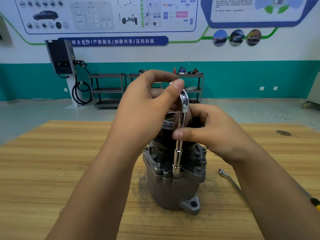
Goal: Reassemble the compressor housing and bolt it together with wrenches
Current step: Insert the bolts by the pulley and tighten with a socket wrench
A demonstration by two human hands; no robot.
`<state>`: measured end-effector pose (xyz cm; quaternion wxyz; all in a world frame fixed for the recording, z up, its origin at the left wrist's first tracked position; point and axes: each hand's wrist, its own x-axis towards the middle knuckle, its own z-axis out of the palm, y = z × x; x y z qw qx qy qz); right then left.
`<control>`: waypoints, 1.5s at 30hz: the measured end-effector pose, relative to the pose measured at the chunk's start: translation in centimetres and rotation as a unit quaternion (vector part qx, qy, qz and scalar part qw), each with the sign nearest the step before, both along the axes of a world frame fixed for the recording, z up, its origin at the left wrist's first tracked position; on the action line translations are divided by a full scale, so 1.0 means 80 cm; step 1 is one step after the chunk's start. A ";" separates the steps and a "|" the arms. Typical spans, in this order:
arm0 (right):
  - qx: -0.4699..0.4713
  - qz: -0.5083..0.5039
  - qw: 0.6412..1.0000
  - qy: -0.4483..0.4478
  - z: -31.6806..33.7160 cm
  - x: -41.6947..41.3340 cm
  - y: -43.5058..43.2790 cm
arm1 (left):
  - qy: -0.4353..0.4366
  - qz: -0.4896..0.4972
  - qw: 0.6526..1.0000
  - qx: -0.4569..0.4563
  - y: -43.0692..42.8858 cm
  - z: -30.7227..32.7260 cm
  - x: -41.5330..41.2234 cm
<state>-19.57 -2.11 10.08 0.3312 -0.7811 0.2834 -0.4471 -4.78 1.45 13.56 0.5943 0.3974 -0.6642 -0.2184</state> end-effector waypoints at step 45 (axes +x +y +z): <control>-0.011 0.080 0.997 0.010 0.003 -0.002 0.003 | -0.158 0.256 0.945 -0.126 0.045 -0.001 -0.028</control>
